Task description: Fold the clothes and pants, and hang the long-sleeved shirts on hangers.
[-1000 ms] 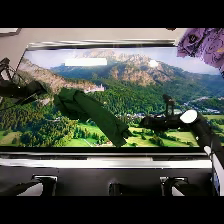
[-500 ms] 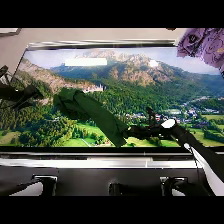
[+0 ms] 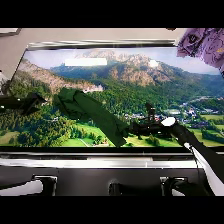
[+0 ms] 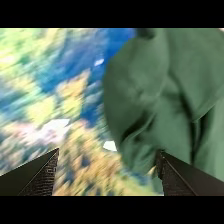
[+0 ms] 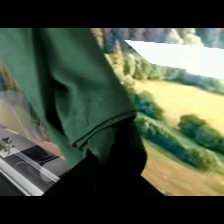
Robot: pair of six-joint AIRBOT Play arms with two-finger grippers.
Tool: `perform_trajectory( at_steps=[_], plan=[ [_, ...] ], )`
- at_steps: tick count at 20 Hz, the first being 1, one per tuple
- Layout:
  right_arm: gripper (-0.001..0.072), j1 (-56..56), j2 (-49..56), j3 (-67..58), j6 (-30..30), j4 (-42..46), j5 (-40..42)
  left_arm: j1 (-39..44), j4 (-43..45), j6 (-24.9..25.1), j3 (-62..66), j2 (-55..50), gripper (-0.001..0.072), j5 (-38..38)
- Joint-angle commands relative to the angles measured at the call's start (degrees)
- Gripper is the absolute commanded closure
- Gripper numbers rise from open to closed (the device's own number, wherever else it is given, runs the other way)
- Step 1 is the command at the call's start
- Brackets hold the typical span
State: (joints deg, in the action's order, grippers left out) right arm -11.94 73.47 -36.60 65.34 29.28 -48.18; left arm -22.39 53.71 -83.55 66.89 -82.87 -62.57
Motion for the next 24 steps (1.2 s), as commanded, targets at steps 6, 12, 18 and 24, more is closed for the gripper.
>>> perform_trajectory(
  at_steps=[6, 12, 18, 24],
  plan=[
    [0.0684, 0.0, -0.9, -0.3, 4.6, -0.1, -2.9, 5.0, -15.3, 14.6, 2.8, -17.1, -0.0013, 7.8],
    [0.0685, 0.0, -1.4, -1.1, 6.1, 0.2, -2.8, 7.8, -15.3, 14.6, 8.6, -19.5, 0.0689, 7.0],
    [0.0687, 0.0, -4.4, -27.1, 19.1, 28.7, -2.5, 7.2, -5.6, 11.0, 26.0, -8.6, 0.0692, 1.9],
    [0.0686, 0.0, -5.9, -66.6, 19.9, 45.7, -7.9, 7.2, -0.2, 8.9, 47.6, 8.6, 0.0692, 1.9]
  ],
)
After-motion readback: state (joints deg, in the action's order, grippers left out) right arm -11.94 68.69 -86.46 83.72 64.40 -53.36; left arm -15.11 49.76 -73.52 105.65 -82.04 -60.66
